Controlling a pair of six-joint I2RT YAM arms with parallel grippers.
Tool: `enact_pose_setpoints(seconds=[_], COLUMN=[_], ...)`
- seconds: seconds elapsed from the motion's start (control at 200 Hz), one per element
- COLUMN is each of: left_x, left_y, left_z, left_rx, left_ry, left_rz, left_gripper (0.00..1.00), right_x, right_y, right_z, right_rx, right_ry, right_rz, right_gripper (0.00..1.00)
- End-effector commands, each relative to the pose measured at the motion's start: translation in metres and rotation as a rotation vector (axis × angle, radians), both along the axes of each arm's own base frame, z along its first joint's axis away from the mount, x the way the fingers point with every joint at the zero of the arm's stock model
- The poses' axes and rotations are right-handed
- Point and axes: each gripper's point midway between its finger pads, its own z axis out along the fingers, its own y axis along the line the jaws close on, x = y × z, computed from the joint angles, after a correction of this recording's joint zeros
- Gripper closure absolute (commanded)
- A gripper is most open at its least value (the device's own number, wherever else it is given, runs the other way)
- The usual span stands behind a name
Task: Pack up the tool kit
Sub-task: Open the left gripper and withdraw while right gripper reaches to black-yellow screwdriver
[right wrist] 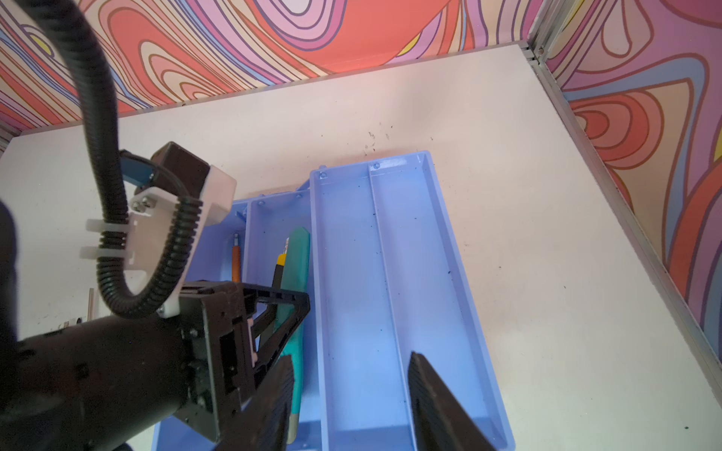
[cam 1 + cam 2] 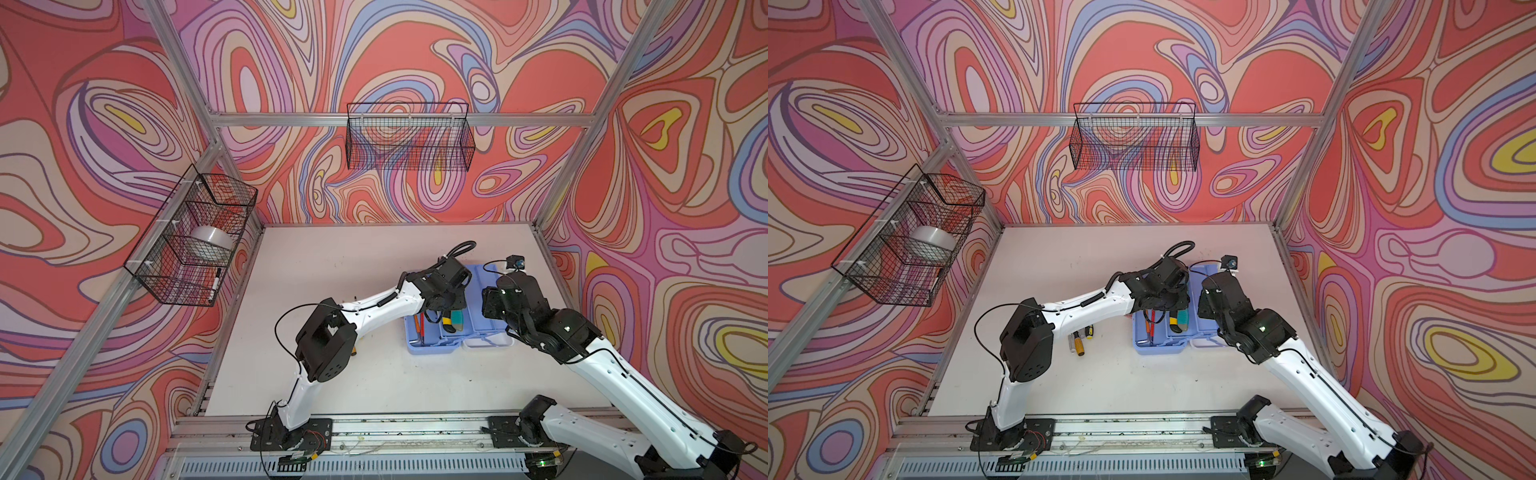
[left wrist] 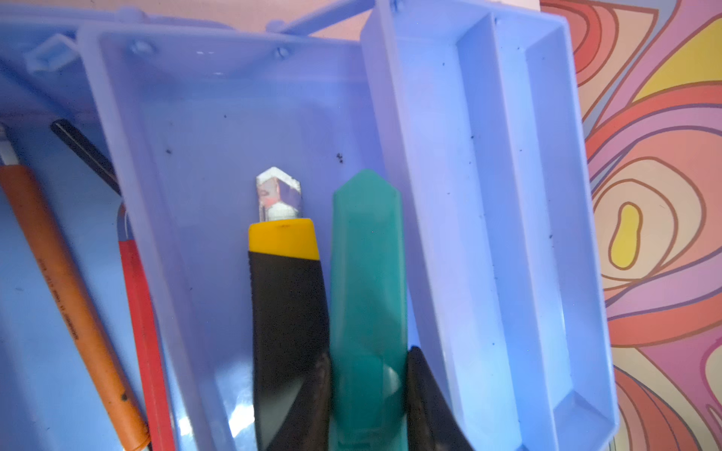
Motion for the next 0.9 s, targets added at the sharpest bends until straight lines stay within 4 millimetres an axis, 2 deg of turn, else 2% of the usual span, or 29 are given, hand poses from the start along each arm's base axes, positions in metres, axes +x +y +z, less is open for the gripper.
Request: enact_pose_setpoints(seconds=[0.0,0.105,0.361,0.466,0.551,0.646,0.726,0.841,0.896], left_x=[0.0,0.001,0.002,0.004,0.007,0.011,0.011,0.005,-0.001], left_y=[-0.008,-0.006,-0.006,0.0,0.008,0.025,0.047,0.094,0.12], left_z=[0.001,-0.001,0.0,0.011,0.03,0.053,0.07,0.07,0.061], left_rx=[-0.023,-0.008,-0.001,0.004,0.01,0.037,0.062,0.102,0.108], left_ry=[0.009,0.008,-0.003,-0.035,-0.09,-0.159,-0.211,-0.202,-0.179], left_rz=[0.006,0.013,0.004,0.009,0.01,0.015,0.026,0.07,0.102], left_gripper=[0.7,0.61,0.54,0.53,0.51,0.46,0.41,0.4,0.4], right_x=[-0.003,-0.004,-0.002,0.0,0.002,0.005,0.01,0.017,0.021], right_y=[-0.003,-0.001,0.005,0.009,0.013,0.02,0.032,0.057,0.067], right_z=[-0.007,-0.007,-0.006,-0.005,-0.004,-0.002,0.001,0.002,0.0], right_rx=[-0.001,0.009,0.036,0.04,0.043,0.059,0.09,0.151,0.171], right_ry=[0.016,0.019,0.023,0.026,0.028,0.024,0.023,0.041,0.051], right_rz=[-0.003,0.0,0.014,0.028,0.042,0.066,0.108,0.191,0.214], right_gripper=[0.5,0.5,0.5,0.5,0.5,0.51,0.52,0.54,0.54])
